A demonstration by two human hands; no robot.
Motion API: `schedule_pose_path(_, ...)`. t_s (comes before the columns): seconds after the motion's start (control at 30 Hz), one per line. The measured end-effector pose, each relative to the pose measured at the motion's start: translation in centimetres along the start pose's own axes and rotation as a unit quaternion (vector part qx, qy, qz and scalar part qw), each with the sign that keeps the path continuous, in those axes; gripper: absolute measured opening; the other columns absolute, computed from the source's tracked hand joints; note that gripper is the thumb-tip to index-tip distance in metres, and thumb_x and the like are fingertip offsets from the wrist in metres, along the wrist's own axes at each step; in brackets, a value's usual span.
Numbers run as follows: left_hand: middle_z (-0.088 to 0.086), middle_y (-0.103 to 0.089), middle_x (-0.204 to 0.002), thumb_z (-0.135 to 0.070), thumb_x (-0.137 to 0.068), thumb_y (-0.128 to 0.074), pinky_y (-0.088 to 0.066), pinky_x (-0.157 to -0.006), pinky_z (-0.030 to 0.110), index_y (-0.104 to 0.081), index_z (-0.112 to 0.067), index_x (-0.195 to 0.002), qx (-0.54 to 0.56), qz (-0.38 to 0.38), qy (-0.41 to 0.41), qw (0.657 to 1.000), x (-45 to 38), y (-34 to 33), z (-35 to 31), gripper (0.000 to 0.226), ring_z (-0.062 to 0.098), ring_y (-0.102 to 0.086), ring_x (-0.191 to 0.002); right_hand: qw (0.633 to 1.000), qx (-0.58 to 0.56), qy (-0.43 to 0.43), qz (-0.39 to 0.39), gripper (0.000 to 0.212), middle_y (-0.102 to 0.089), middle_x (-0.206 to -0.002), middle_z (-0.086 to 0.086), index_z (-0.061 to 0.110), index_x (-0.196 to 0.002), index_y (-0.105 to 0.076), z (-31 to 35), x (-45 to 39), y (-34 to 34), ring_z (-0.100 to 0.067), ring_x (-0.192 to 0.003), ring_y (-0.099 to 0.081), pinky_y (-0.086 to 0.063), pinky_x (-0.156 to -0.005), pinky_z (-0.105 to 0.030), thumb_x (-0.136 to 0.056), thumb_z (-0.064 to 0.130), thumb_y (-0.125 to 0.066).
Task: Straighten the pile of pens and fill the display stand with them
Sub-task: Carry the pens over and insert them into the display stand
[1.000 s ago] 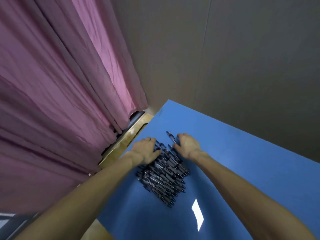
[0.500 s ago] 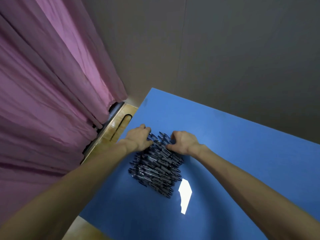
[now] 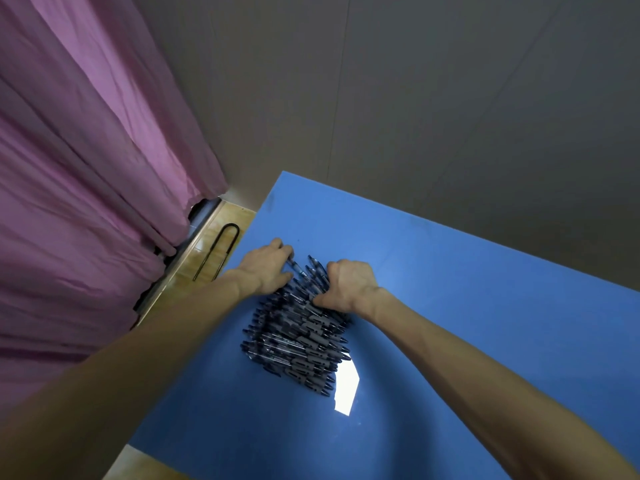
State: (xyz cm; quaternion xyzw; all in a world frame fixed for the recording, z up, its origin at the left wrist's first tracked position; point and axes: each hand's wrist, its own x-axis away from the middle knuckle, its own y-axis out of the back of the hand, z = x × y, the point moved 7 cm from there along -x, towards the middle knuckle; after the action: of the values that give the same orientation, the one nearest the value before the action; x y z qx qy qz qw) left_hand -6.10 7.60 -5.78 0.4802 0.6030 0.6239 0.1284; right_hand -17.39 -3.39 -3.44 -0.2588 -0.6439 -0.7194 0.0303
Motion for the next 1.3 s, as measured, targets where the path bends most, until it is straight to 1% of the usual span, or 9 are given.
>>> schedule_pose_path(0.1, 0.006, -0.043, -0.137, -0.038, -0.102, -0.058, -0.049, -0.093, 0.043, -0.046, -0.017, -0.141, 0.009, 0.001, -0.004, 1.0, -0.1, 0.0, 0.1, 0.046, 0.03, -0.056, -0.114, 1.0, -0.012, 0.004, -0.024, 0.029, -0.067, -0.099, -0.004, 0.017, -0.097, -0.049, -0.2, 0.2, -0.6, -0.025, -0.076, -0.052, -0.04, -0.067, -0.031, -0.09, 0.043, -0.058)
schedule_pose_path(0.33, 0.002, -0.048, -0.131, -0.033, -0.099, -0.064, -0.046, -0.088, 0.034, -0.058, -0.02, -0.128, 0.04, 0.004, -0.03, 0.999, -0.3, 0.1, -0.7, 0.033, 0.025, -0.057, -0.11, 0.981, -0.18, -0.062, 0.019, 0.028, -0.067, -0.097, -0.005, 0.017, -0.099, -0.057, -3.9, -0.2, -1.8, -0.029, -0.09, -0.062, -0.042, -0.07, -0.032, -0.088, 0.043, -0.064)
schedule_pose_path(0.47, 0.001, -0.052, -0.126, -0.032, -0.098, -0.065, -0.038, -0.081, 0.029, -0.059, -0.021, -0.127, 0.039, 0.005, -0.057, 0.998, -0.2, -0.1, -2.1, 0.032, 0.02, -0.053, -0.101, 0.986, -0.157, -0.054, 0.022, 0.033, -0.068, -0.106, -0.004, 0.019, -0.108, -0.06, -4.2, -1.0, -1.3, -0.027, -0.098, -0.063, -0.047, -0.076, -0.033, -0.09, 0.047, -0.065)
schedule_pose_path(0.57, 0.0, -0.05, -0.125, -0.038, -0.096, -0.066, -0.039, -0.082, 0.029, -0.058, -0.021, -0.13, 0.036, 0.007, -0.067, 0.997, 0.1, -0.1, -2.7, 0.038, 0.015, -0.048, -0.096, 0.988, -0.142, -0.05, 0.017, 0.041, -0.066, -0.108, -0.003, 0.019, -0.113, -0.058, -3.7, -1.3, -1.1, -0.026, -0.1, -0.062, -0.048, -0.079, -0.034, -0.09, 0.051, -0.066)
schedule_pose_path(0.67, -0.002, -0.05, -0.127, -0.043, -0.092, -0.07, -0.044, -0.087, 0.032, -0.058, -0.024, -0.132, 0.045, 0.017, -0.073, 0.996, 0.2, 0.0, -2.7, 0.046, 0.017, -0.053, -0.105, 0.987, -0.15, -0.049, 0.022, 0.042, -0.066, -0.107, -0.003, 0.018, -0.113, -0.057, -3.3, -1.4, -1.2, -0.025, -0.097, -0.062, -0.049, -0.078, -0.035, -0.088, 0.05, -0.067)
schedule_pose_path(0.87, -0.005, -0.048, -0.13, -0.036, -0.088, -0.074, -0.038, -0.08, 0.027, -0.056, -0.025, -0.135, 0.011, 0.028, -0.103, 0.994, 0.2, 0.1, -3.0, 0.051, 0.014, -0.052, -0.099, 0.987, -0.148, -0.055, 0.031, 0.045, -0.065, -0.103, 0.0, 0.021, -0.112, -0.056, -3.4, -1.0, -1.3, -0.022, -0.094, -0.061, -0.046, -0.073, -0.033, -0.083, 0.052, -0.07)
schedule_pose_path(0.97, -0.004, -0.048, -0.132, -0.038, -0.089, -0.074, -0.039, -0.082, 0.027, -0.055, -0.024, -0.136, -0.013, 0.015, -0.111, 0.994, -0.1, 0.2, -3.4, 0.052, 0.018, -0.055, -0.108, 0.988, -0.129, -0.076, 0.035, 0.048, -0.064, -0.096, 0.001, 0.021, -0.107, -0.057, -3.3, -0.9, -1.3, -0.02, -0.089, -0.06, -0.044, -0.072, -0.031, -0.08, 0.058, -0.07)
schedule_pose_path(1.13, -0.001, -0.045, -0.137, -0.025, -0.088, -0.073, -0.043, -0.086, 0.031, -0.054, -0.022, -0.135, -0.02, -0.008, -0.111, 0.994, -0.4, 0.2, -4.2, 0.051, 0.022, -0.053, -0.116, 0.984, -0.115, -0.13, 0.031, 0.043, -0.058, -0.079, 0.005, 0.021, -0.089, -0.054, -3.6, -0.6, -0.9, -0.019, -0.079, -0.059, -0.042, -0.068, -0.028, -0.08, 0.06, -0.07)
schedule_pose_path(1.3, 0.0, -0.034, -0.151, -0.009, -0.083, -0.07, -0.045, -0.098, 0.034, -0.048, -0.019, -0.144, 0.06, -0.006, -0.087, 0.994, -0.2, -0.1, -4.1, 0.066, 0.025, -0.042, -0.133, 0.967, -0.168, -0.19, 0.037, 0.045, -0.057, -0.072, 0.005, 0.021, -0.078, -0.054, -5.4, 0.2, -1.3, -0.016, -0.069, -0.056, -0.041, -0.062, -0.027, -0.078, 0.063, -0.071)
